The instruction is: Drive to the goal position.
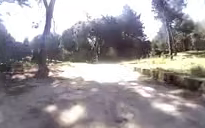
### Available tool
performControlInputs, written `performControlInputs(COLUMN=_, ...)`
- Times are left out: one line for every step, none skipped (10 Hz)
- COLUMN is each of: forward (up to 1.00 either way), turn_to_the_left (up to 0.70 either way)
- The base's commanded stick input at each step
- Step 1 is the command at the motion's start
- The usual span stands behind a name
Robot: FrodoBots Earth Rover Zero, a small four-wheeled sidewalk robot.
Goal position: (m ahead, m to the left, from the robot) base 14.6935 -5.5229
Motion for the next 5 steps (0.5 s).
performControlInputs(forward=0.70, turn_to_the_left=0.00)
performControlInputs(forward=0.70, turn_to_the_left=0.00)
performControlInputs(forward=0.70, turn_to_the_left=0.00)
performControlInputs(forward=0.70, turn_to_the_left=0.00)
performControlInputs(forward=0.70, turn_to_the_left=0.00)
